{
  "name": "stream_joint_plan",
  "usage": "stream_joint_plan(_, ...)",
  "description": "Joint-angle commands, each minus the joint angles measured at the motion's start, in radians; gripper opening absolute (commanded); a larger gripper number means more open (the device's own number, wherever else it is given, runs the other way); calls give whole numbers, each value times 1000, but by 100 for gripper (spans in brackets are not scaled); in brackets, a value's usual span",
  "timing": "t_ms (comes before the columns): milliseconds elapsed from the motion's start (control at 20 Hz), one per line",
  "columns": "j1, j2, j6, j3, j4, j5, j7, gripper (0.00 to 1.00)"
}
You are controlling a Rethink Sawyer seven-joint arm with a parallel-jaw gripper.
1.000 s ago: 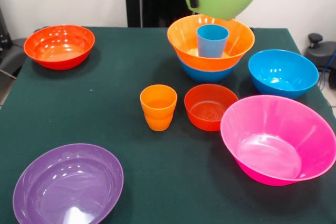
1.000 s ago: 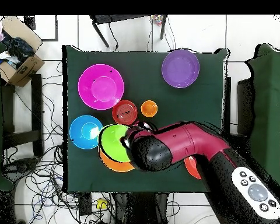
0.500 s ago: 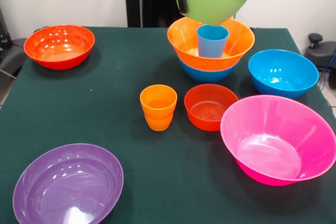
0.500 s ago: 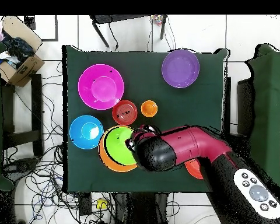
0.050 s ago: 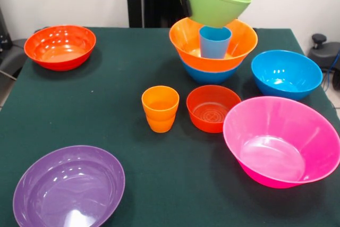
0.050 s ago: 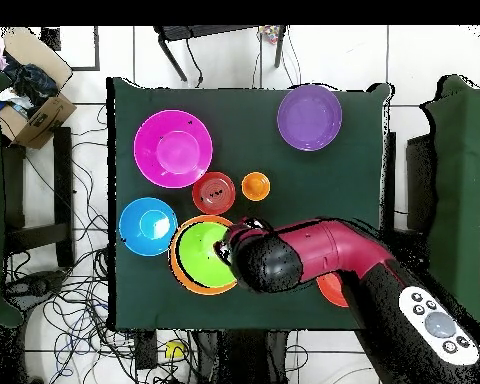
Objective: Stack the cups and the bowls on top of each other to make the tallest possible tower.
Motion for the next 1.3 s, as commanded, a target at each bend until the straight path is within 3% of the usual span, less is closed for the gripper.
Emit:
stream_joint_plan(50, 16, 82, -34, -15, 59, 35, 83, 0)
stream_joint_plan(400, -20, 136, -140, 15, 56, 18, 67, 0)
stream_joint_plan(800, -15, 187, -199, -12, 11, -33, 44, 0)
stream_joint_plan(1300, 1, 210, -170, -48, -7, -42, 39, 0)
